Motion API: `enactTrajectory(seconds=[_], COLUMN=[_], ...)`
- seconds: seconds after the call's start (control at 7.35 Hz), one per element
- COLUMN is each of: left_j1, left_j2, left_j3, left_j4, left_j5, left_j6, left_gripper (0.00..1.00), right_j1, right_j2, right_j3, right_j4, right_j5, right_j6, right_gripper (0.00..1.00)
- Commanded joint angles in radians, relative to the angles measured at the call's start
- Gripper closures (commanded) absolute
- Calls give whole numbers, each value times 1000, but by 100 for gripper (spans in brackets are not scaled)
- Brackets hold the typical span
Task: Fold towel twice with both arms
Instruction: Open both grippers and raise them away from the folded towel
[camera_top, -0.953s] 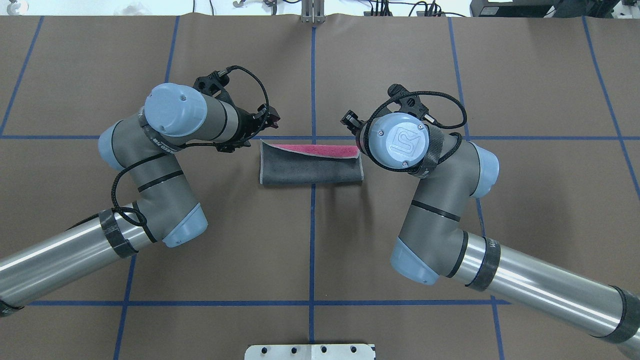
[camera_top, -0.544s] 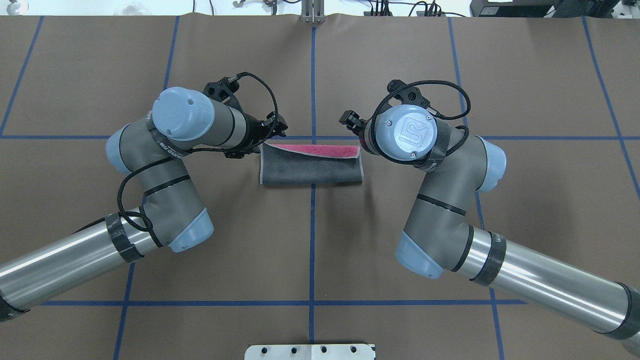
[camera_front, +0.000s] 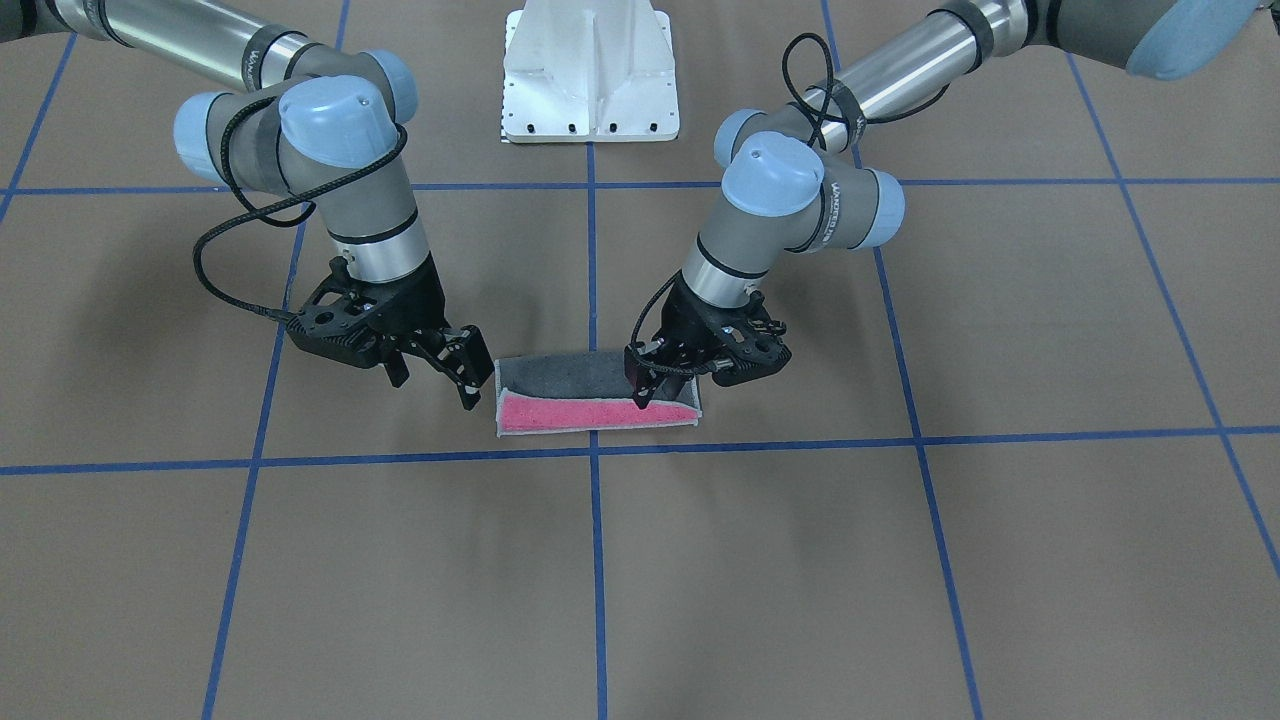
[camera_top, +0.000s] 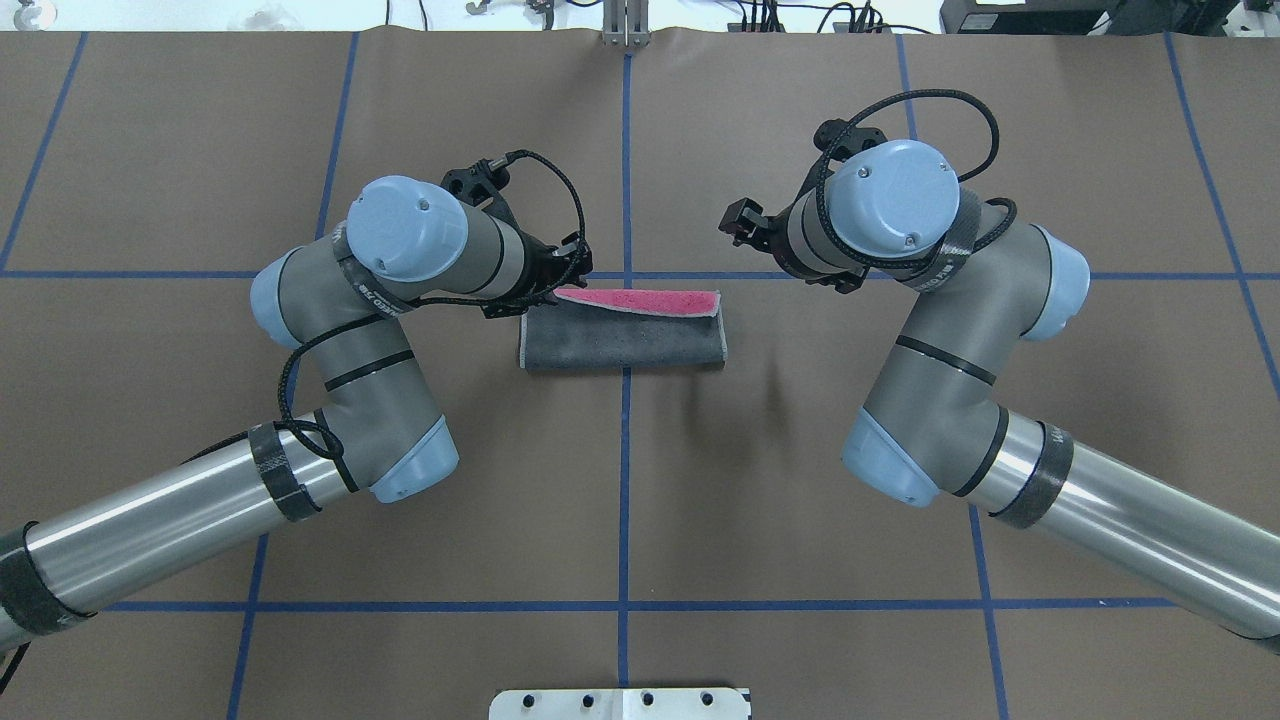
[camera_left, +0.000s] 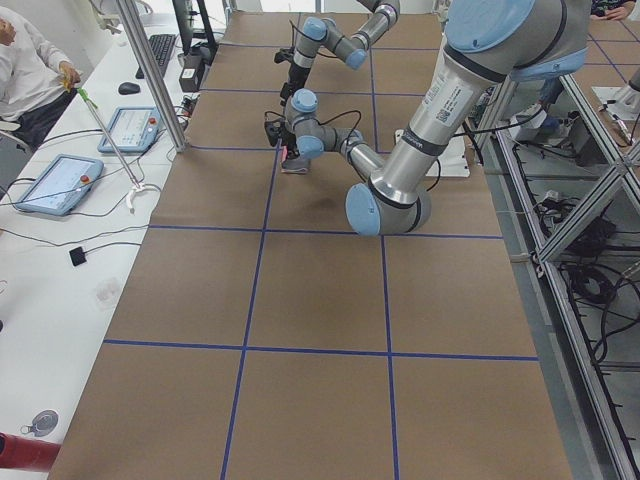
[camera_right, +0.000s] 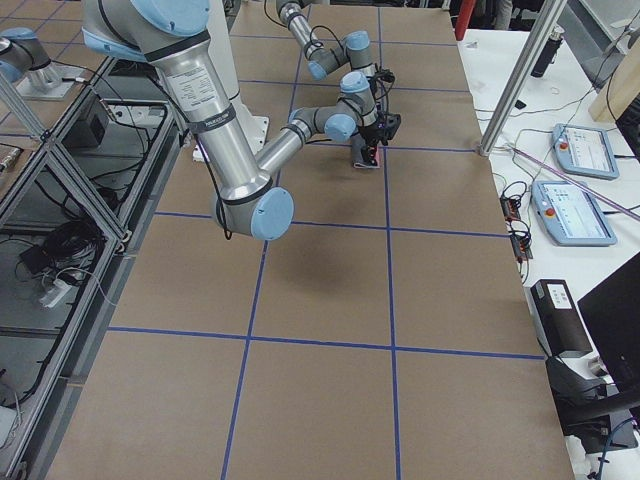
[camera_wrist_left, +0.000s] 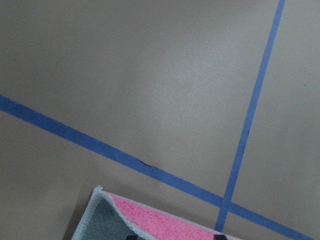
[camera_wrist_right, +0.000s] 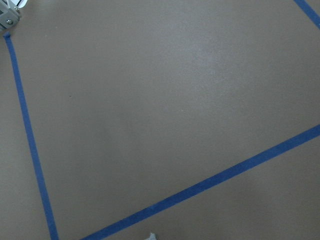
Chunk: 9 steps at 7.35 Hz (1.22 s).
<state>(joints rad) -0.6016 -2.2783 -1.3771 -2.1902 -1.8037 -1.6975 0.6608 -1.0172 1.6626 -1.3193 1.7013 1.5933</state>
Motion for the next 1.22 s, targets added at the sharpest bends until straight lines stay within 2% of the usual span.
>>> enactTrajectory(seconds=[0.0,0.14,0.27,0.41,1.09], left_j1=[23,23,23,23,3], left_j2=[2,5,6,8,2], left_j3=[7,7,1,-2,36], left_j4=[0,0,0,0,3], left_j5=[0,-2,-3,-17,-13], left_j6=[1,2,15,53,68], left_gripper=[53,66,89,100,100], right_j1=[5,5,3,3,3], right_j2=[-4,-4,-4,-4,-7], right_j3=[2,2,2,2,0], right_j4=[-1,-1,0,0,-1], right_j5=[6,6,6,6,6], right_j6=[-6,-6,-6,-6,-7], right_gripper=[0,0,0,0,0])
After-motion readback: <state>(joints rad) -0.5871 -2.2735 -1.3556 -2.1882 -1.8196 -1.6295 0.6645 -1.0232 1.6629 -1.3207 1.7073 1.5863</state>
